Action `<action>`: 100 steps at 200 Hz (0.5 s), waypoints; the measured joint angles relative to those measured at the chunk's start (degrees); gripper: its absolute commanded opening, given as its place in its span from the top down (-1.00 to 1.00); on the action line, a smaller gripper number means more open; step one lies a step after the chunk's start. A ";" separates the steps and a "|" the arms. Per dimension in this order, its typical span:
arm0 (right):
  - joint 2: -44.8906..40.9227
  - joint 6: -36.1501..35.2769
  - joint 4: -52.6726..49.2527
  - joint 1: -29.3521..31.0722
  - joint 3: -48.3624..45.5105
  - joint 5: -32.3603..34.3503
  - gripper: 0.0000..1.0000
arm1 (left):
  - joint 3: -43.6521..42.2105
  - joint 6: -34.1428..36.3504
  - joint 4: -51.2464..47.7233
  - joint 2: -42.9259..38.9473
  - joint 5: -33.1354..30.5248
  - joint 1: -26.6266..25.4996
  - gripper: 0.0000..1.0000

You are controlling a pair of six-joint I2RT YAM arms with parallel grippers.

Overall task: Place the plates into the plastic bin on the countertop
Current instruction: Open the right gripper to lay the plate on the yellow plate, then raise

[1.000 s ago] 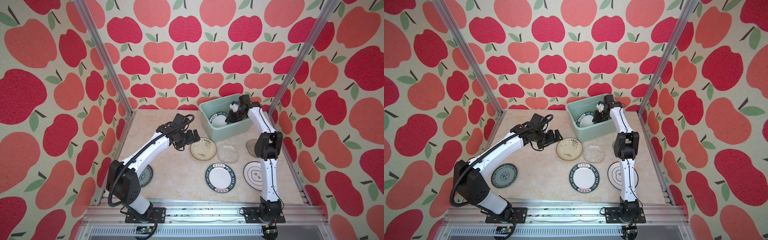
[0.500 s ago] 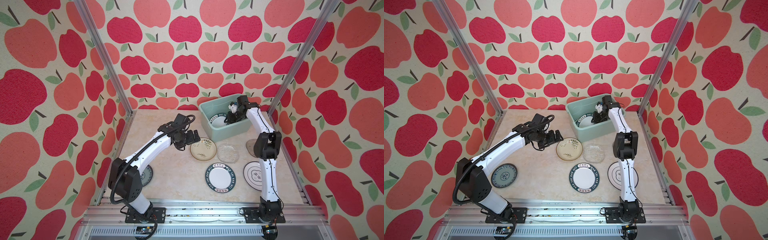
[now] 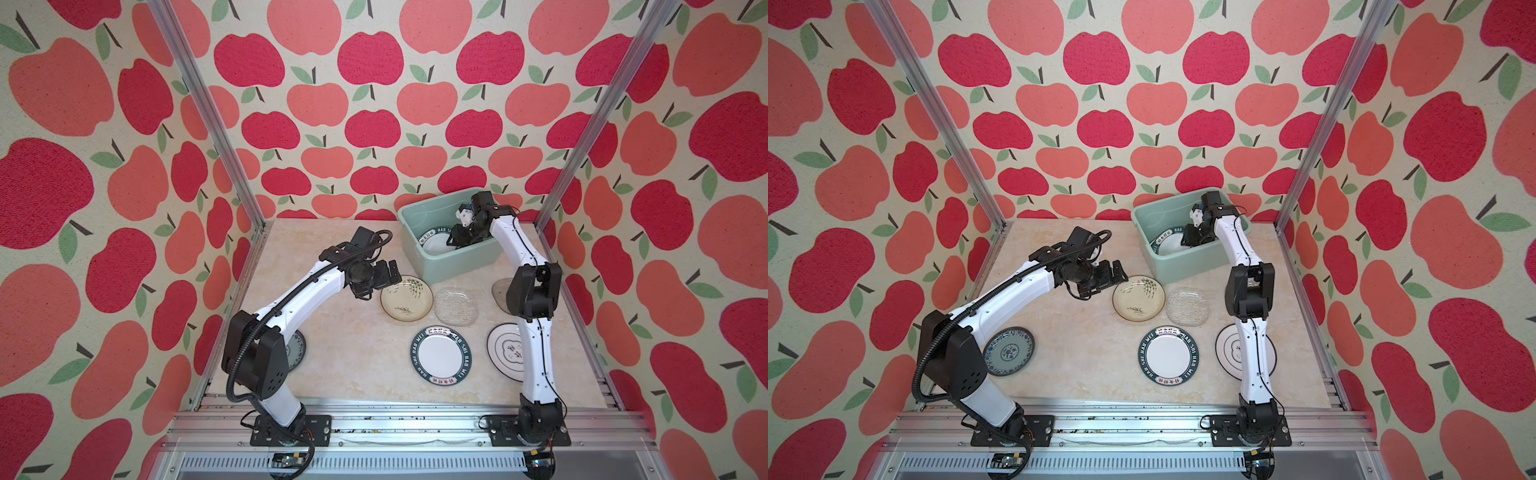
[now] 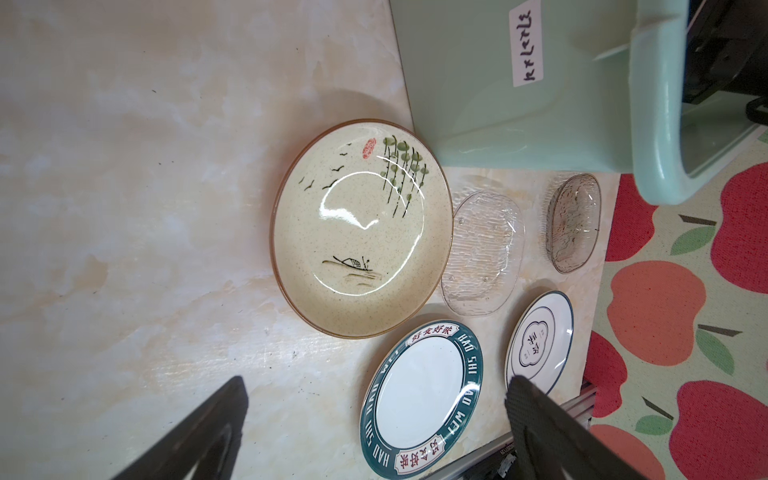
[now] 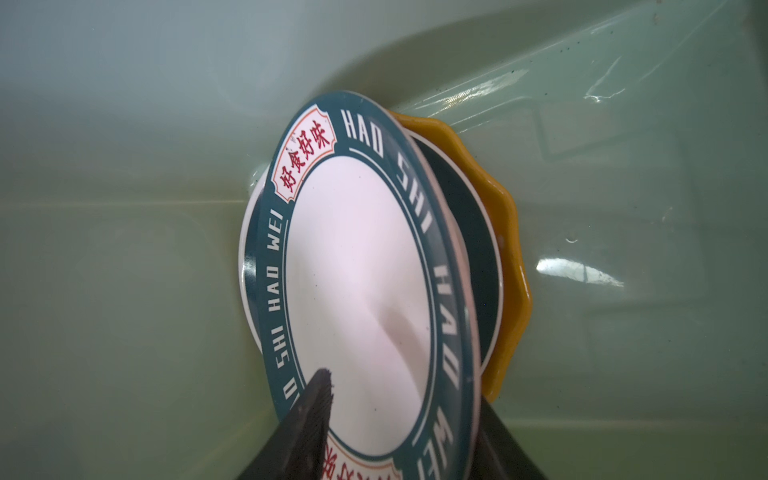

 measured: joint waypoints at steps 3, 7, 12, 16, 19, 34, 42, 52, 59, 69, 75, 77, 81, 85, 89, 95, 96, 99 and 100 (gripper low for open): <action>0.00 -0.11 0.22 0.00 -0.13 0.20 -0.08 | 0.02 0.00 0.00 0.02 0.02 0.00 -0.99; 0.11 -0.31 0.50 0.07 -0.33 0.55 -0.09 | 0.07 0.00 0.00 0.09 0.07 0.00 -0.98; 0.24 -0.37 0.66 0.09 -0.57 0.87 -0.09 | 0.11 0.00 0.02 0.11 0.07 0.00 -0.98; 0.42 -0.59 0.70 0.11 -0.72 1.16 -0.10 | 0.11 0.02 0.02 0.13 0.07 0.00 -0.98; 0.52 -0.61 0.76 0.17 -0.85 1.40 -0.11 | 0.11 0.00 0.00 0.17 0.07 0.00 -0.98; 1.38 -1.07 0.76 0.22 -1.03 2.21 -0.14 | 0.11 0.00 0.00 0.24 0.07 0.00 -0.99; 1.81 -1.33 0.76 0.22 -1.09 2.51 -0.15 | 0.11 0.00 0.00 0.33 0.07 0.00 -0.99; 2.27 -1.55 0.76 0.22 -1.14 2.86 -0.16 | 0.26 0.02 0.02 0.57 0.09 0.00 -0.98; 2.56 -1.75 0.74 0.22 -1.14 2.95 -0.17 | 0.37 0.00 0.00 0.83 0.09 0.00 -0.98; 2.80 -1.92 0.76 0.22 -1.14 3.21 -0.21 | 0.44 0.00 0.02 1.11 0.09 0.00 -0.98; 2.89 -2.08 0.76 0.22 -1.14 3.34 -0.24 | 0.44 0.00 0.00 1.25 0.09 0.00 -0.98; 2.89 -2.08 0.76 0.22 -1.14 3.34 -0.25 | 0.44 0.00 0.02 1.31 0.09 0.00 -0.98; 2.91 -2.25 0.76 0.22 -1.14 3.34 -0.27 | 0.44 0.00 0.00 1.44 0.11 0.00 -0.98; 2.93 -2.29 0.79 0.22 -1.14 3.39 -0.30 | 0.44 0.00 0.02 1.55 0.11 0.00 -0.98; 2.93 -2.40 0.79 0.22 -1.14 3.43 -0.32 | 0.44 0.00 0.02 1.64 0.11 0.00 -0.98; 2.93 -2.51 0.81 0.22 -1.14 3.50 -0.37 | 0.44 0.00 0.00 1.81 0.15 0.00 -0.98; 2.93 -2.51 0.81 0.22 -1.14 3.50 -0.37 | 0.44 0.00 0.00 1.84 0.15 0.00 -0.98; 2.93 -2.54 0.83 0.22 -1.14 3.52 -0.40 | 0.44 0.00 0.02 1.92 0.22 0.00 -0.98; 2.93 -2.60 0.85 0.22 -1.14 3.52 -0.41 | 0.44 0.00 0.02 1.95 0.24 0.00 -0.98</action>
